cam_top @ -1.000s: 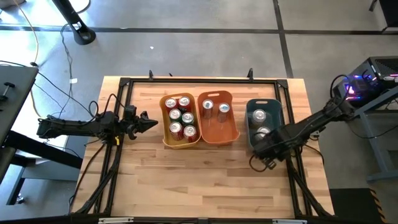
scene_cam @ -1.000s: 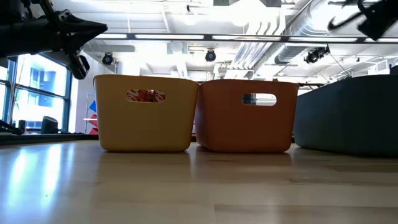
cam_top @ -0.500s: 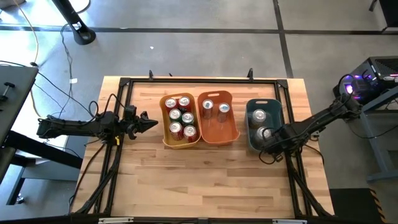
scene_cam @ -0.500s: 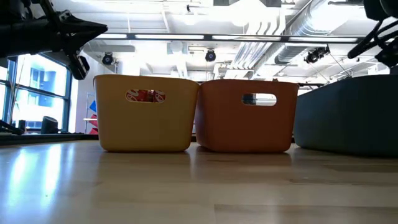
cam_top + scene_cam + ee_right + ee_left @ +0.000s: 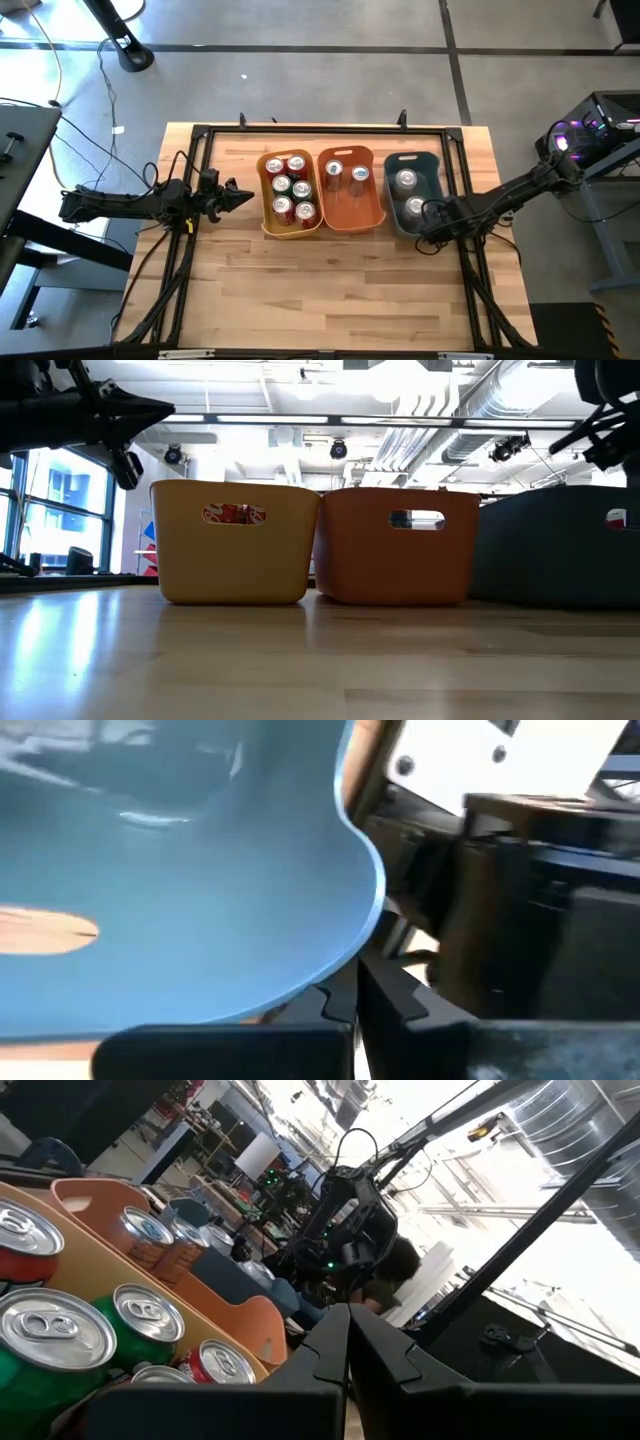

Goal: Sort soda cans
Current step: Adjust the bins

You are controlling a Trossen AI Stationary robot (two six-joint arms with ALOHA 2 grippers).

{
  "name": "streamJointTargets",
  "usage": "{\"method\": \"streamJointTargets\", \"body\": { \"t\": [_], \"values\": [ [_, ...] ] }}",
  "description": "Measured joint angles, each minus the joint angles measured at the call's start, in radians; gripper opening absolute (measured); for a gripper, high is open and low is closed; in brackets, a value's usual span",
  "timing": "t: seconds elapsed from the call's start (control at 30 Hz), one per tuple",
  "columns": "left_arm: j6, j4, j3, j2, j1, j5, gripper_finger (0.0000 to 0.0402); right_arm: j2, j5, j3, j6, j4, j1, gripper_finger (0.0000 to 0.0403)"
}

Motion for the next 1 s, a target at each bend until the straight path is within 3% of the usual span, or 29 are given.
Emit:
{"method": "streamJointTargets", "body": {
  "t": [0.57,1.0],
  "values": [
    [-0.006,0.0,0.0,0.0,0.0,0.001,0.0,0.0,0.111,0.001,0.002,0.161,-0.073,0.0],
    [-0.006,0.007,0.0,0.0,0.0,0.03,0.0,0.001,0.04,-0.005,-0.009,0.215,-0.041,0.0]
  ]
}}
